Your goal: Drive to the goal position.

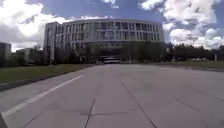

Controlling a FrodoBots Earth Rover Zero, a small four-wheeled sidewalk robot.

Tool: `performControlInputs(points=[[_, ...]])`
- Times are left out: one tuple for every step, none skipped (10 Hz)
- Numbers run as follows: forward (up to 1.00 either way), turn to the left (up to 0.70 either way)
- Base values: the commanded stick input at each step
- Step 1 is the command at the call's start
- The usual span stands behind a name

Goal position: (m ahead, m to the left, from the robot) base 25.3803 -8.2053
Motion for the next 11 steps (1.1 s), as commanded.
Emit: performControlInputs(points=[[0.7, 0.0], [0.7, 0.0], [0.7, 0.0], [0.7, 0.0], [0.7, 0.0], [0.7, 0.0], [0.7, 0.0], [0.7, 0.0], [0.7, 0.0], [0.7, 0.0], [0.7, 0.0]])
